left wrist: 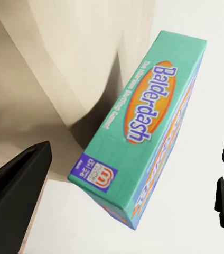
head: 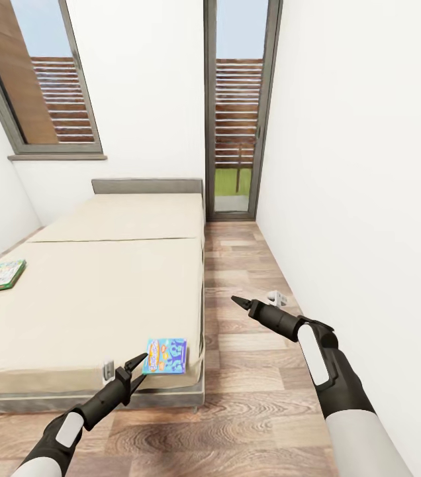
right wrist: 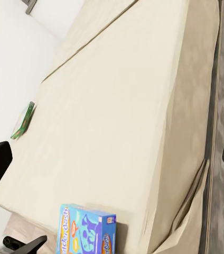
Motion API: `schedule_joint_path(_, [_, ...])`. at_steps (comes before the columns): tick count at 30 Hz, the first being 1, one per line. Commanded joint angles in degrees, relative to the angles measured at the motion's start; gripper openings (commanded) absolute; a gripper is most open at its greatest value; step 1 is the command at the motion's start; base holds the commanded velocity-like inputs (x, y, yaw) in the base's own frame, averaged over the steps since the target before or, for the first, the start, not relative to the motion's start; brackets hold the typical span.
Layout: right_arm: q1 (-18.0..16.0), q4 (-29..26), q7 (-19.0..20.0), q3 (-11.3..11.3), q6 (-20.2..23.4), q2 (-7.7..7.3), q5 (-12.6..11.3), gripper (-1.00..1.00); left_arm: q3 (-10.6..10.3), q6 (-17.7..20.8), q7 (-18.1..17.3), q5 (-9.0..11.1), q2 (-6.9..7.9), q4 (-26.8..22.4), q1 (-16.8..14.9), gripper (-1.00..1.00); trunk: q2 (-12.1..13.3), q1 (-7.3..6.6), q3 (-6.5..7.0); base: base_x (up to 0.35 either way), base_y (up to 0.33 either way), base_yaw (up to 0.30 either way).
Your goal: Put all the toys in the child's room - the three board games (two on the bed and one on the table), the two jigsaw puzzles on the table, and the tennis ball on the table - inside the toy box on the table in the child's room.
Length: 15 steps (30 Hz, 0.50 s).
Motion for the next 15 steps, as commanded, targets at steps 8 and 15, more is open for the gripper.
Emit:
schedule_joint_path(8, [-0.04, -0.05, 0.15, -0.22, 0.44, 0.07, -0.16, 1.00, 0.21, 0.05, -0.09, 0.80, -0.05, 0.05, -2.08, 1.00, -0.02, 0.00, -0.04, 0.001, 0.000, 0.000])
schedule_joint_path(15, [-0.04, -0.05, 0.15, -0.24, 0.44, 0.07, -0.18, 1.00, 0.20, 0.05, -0.09, 0.80, -0.07, 0.05, -2.08, 1.00, -0.02, 0.00, -0.04, 0.000, 0.000, 0.000])
